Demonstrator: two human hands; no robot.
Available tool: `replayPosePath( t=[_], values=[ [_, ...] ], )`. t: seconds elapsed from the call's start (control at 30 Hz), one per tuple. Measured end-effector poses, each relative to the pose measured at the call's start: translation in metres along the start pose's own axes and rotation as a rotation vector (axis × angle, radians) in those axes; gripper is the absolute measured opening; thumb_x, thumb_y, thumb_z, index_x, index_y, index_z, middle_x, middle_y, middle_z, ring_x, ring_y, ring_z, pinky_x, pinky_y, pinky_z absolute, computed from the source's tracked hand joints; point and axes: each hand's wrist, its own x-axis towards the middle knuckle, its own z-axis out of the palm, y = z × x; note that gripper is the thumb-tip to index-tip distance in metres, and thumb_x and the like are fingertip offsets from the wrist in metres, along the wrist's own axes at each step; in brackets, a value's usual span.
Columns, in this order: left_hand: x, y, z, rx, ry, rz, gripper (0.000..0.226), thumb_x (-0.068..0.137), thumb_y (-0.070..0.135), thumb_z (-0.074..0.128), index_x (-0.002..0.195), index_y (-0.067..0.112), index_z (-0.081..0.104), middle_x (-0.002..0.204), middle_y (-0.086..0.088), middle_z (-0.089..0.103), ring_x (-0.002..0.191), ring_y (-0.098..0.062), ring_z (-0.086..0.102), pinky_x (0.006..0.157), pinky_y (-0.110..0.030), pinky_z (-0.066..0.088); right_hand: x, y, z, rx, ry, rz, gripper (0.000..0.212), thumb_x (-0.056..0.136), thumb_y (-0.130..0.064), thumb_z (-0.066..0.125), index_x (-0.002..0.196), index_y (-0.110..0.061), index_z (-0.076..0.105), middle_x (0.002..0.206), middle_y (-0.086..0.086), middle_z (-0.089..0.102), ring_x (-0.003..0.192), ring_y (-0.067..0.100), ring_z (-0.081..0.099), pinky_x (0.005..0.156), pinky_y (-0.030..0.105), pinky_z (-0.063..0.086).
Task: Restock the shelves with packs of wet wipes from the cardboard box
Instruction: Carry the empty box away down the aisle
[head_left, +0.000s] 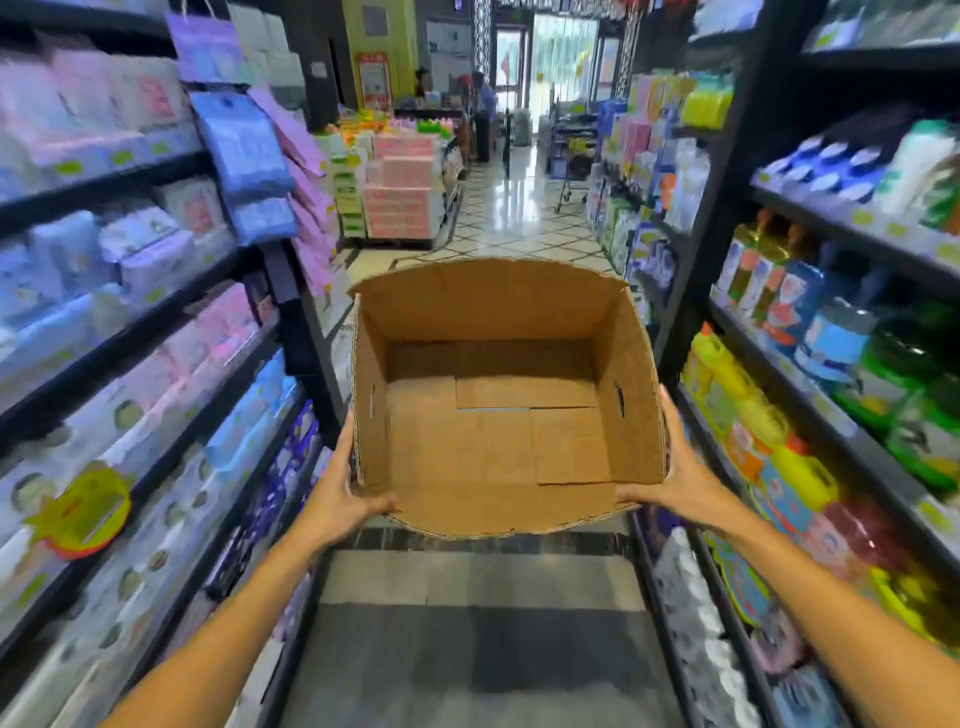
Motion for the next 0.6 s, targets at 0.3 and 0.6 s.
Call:
replayPosePath(
  t=[0.3, 0.6],
  values=[
    [0.26, -0.033, 0.022, -0.039, -0.07, 0.01, 0.132, 0.058, 0.038, 0.095, 0.158, 0.024, 0.01, 0.162, 0.004, 0.019, 0.148, -0.011, 0.024, 0.104, -0.013, 0.041, 0.225, 0.077, -0.045, 0.035, 0.031, 0.034, 0.136, 0.066, -0.015, 0.09, 0.157, -0.031, -0.01, 0.142, -0.056, 0.014, 0.133, -0.025, 0.024, 0.1, -0.002, 0.028],
    [0.516, -0.083, 0.07, -0.053, -0.013, -0.128, 0.136, 0.051, 0.041, 0.095, 0.158, 0.039, 0.011, 0.147, 0.041, 0.033, 0.139, -0.024, 0.046, 0.114, -0.052, 0.038, 0.507, 0.175, -0.101, 0.081, -0.064, 0.059, 0.142, 0.062, -0.021, 0.092, 0.154, -0.046, -0.014, 0.158, -0.029, 0.007, 0.146, -0.001, 0.019, 0.121, 0.043, 0.021]
  ],
)
